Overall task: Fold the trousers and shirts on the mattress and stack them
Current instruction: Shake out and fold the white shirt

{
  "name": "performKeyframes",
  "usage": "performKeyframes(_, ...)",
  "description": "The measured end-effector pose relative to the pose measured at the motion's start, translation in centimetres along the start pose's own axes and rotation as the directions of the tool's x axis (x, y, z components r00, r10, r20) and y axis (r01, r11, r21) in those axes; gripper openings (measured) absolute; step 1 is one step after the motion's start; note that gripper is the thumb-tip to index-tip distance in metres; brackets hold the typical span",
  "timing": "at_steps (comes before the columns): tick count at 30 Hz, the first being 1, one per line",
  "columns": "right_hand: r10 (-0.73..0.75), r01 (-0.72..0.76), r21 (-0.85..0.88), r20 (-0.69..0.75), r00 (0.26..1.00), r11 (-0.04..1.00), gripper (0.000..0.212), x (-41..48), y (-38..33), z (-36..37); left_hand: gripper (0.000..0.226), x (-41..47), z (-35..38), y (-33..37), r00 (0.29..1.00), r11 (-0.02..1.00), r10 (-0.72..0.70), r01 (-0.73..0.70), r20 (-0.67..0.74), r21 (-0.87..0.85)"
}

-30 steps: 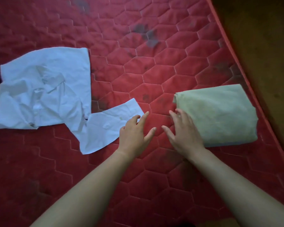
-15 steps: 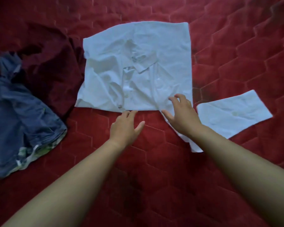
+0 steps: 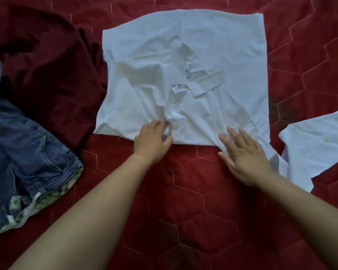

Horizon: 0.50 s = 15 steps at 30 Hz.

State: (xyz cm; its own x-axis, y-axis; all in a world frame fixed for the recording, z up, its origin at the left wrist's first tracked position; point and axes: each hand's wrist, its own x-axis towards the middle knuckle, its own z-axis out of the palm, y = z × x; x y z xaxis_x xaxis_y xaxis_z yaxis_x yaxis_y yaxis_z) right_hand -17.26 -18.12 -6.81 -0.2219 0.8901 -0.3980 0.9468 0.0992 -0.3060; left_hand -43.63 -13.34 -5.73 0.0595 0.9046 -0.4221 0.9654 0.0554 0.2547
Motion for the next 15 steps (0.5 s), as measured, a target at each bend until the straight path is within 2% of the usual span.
performKeyframes(3,0.016,-0.012,0.053,-0.063,0.998,0.999,0.044,-3.0,0.6,-0.8,0.051,-3.0,1.4,0.4,0.998,0.997,0.07,-0.07,0.003,0.009)
performKeyframes(6,0.23,-0.183,0.24,-0.181,0.956,0.953,0.031,-3.4,0.2,-1.6,0.047,-5.6,2.1,1.3,0.979,0.991,0.128,-0.133,0.158,0.019)
performKeyframes(8,0.327,-0.235,0.322,-0.271,0.905,0.917,0.033,-1.2,-0.4,-2.5,0.038,-5.8,1.7,1.9,0.978,0.99,0.143,-0.139,0.152,-0.033)
performKeyframes(9,0.357,-0.242,0.356,-0.305,0.883,0.903,0.037,0.4,-0.8,-3.1,0.033,-5.0,0.9,2.2,0.988,0.987,0.134,-0.126,0.079,-0.096)
performKeyframes(11,0.401,-0.245,0.429,-0.325,0.857,0.869,0.046,4.2,-1.4,-4.4,0.026,-1.9,-1.3,2.9,0.981,0.97,0.115,-0.145,-0.159,-0.193)
performKeyframes(13,0.429,-0.256,0.492,-0.279,0.86,0.832,0.052,7.8,-1.7,-5.2,0.027,3.1,-3.8,3.4,0.922,0.968,0.123,-0.192,-0.368,-0.159)
performKeyframes(15,0.434,-0.263,0.556,-0.201,0.878,0.788,0.056,10.2,-1.6,-5.3,0.032,8.3,-6.1,3.8,0.875,0.982,0.119,-0.174,-0.469,-0.075)
